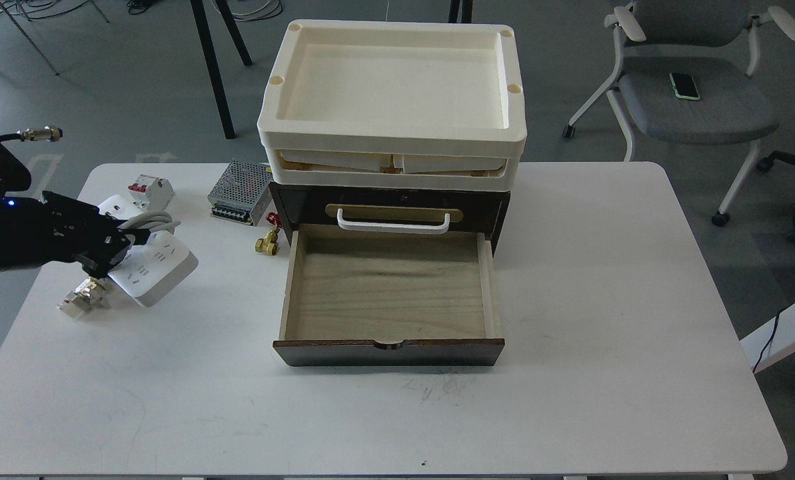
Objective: Put charging cable into cabinet
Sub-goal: 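Carry the power strip with the left gripper over the open drawer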
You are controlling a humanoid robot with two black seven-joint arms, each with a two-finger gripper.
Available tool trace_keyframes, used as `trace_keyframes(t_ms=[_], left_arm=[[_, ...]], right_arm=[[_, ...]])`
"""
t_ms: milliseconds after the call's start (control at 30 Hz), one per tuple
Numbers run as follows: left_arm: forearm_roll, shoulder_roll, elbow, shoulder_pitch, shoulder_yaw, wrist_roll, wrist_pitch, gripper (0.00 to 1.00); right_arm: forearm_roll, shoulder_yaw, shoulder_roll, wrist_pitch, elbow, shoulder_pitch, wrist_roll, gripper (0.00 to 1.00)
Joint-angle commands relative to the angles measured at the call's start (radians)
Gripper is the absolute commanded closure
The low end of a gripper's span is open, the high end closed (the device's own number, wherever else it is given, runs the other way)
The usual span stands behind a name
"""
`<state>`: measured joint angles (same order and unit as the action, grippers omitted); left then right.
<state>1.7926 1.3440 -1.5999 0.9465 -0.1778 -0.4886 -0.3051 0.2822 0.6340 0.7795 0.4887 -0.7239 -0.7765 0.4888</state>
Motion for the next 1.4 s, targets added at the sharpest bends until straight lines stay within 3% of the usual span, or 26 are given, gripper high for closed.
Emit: trace_keyframes(t_ms=[0,300,600,800,1367], left_arm=[[-0.194,0.027,-0.147,0.003,-0.019,0.0,-0.023,1.0],[-0.527,-0.259,-0.083,0.003,-0.019,0.0,-0.06,1.0],[-0.535,-0.506,0.208,-0.035,0.006,0.0,-0.086,1.0],[-0.536,-0.6,0.322,-0.041,0.006,0.0,-0.152,1.0],[-0.599,-0.736,0.52,-0.083,0.003,0.0,-0.141,1.0]], right_arm=[[0.0,0.0,0.0,0.0,0.0,0.008,0.0,0.0],[0.0,0.001,0.001,0.0,0.001,0.023,0.0,0.0],[-0.002,0.001,0.0,0.0,0.004,0.026,0.0,0.0],[0.0,0.003,0.0,0.0,0.006,0.033,0.0,0.0],[0.0,0.007,0.0,0.0,0.008,0.051,0.0,0.0]])
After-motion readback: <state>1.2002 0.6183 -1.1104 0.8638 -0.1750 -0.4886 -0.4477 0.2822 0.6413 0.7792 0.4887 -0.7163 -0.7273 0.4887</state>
